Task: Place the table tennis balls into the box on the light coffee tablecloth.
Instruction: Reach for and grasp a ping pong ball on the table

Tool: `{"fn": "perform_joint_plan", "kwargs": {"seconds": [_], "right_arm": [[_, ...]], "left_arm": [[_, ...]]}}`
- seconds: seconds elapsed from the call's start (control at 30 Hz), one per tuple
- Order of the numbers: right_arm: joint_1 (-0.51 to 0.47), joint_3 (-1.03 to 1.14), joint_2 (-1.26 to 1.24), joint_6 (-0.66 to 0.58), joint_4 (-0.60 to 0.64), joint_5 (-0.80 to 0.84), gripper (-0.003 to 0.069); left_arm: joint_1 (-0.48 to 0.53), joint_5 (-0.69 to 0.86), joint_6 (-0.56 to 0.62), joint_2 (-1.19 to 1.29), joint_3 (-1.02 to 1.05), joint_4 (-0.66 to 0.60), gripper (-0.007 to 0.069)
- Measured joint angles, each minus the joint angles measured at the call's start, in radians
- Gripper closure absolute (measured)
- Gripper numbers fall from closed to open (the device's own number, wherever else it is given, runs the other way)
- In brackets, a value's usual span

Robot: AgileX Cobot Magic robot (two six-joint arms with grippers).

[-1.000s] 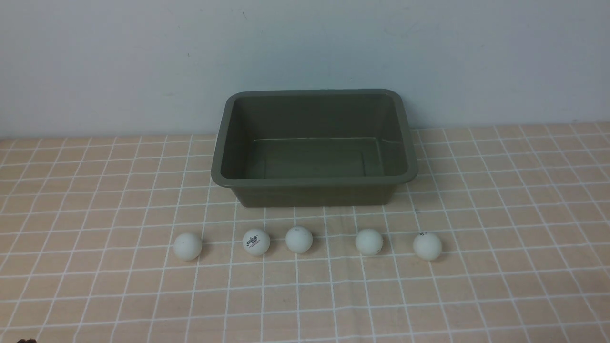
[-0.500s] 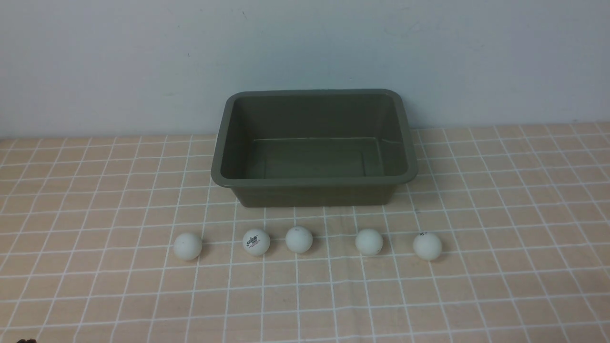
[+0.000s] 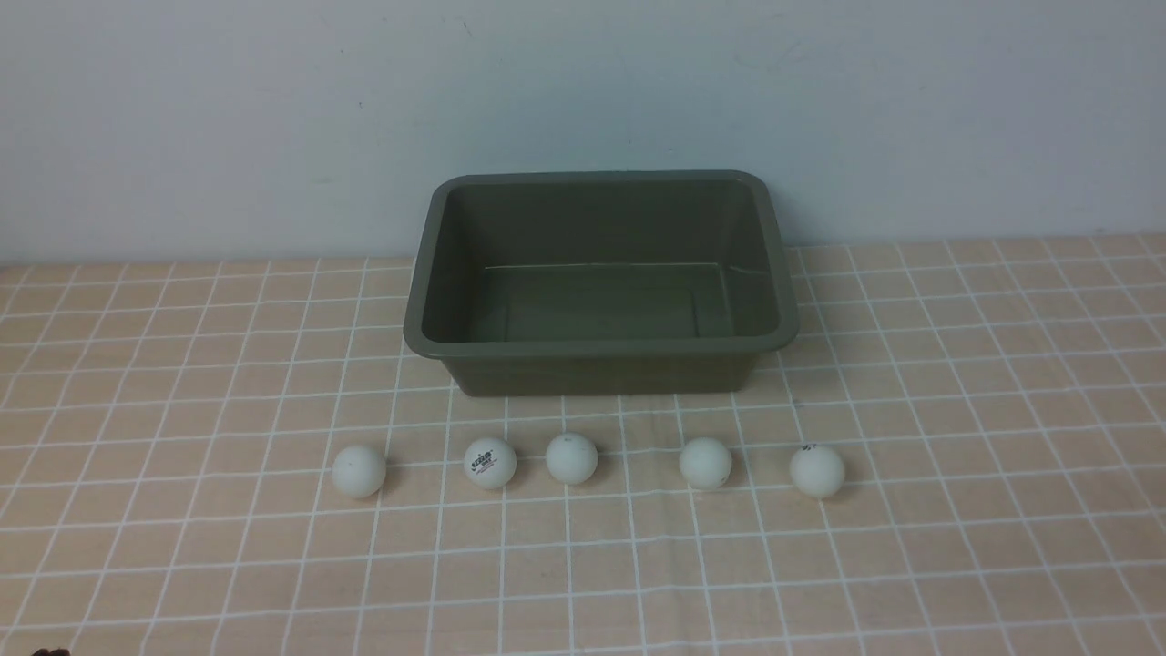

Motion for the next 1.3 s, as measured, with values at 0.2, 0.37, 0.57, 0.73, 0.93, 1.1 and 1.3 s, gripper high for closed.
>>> {"fn": "perform_joint_plan", "kwargs": {"seconds": [0.2,0.37,0.57,0.73,0.93,1.1,1.3], "right_arm": [[0.0,-0.192,0.014,0.072,0.006,0.147,0.0659],[0.0,-0.327,0.024,0.077,0.013,0.338,0.0659],[0.0,-0.388,0.024,0.077,0.048,0.425,0.0659],[0.0,-0.388,0.024,0.077,0.074,0.439,0.0658],[0.0,-0.388,0.024,0.078,0.094,0.439,0.0658],[0.0,-0.388,0.024,0.078,0.094,0.44,0.0658],[0.0,-0.388,0.024,0.078,0.094,0.44,0.0658]], "left_arm": [[0.0,0.0,0.0,0.0,0.0,0.0,0.0662],[0.0,0.0,0.0,0.0,0.0,0.0,0.0662],[0.0,0.0,0.0,0.0,0.0,0.0,0.0662],[0.0,0.0,0.0,0.0,0.0,0.0,0.0662],[0.0,0.0,0.0,0.0,0.0,0.0,0.0662],[0.0,0.0,0.0,0.0,0.0,0.0,0.0662],[0.0,0.0,0.0,0.0,0.0,0.0,0.0662]]}}
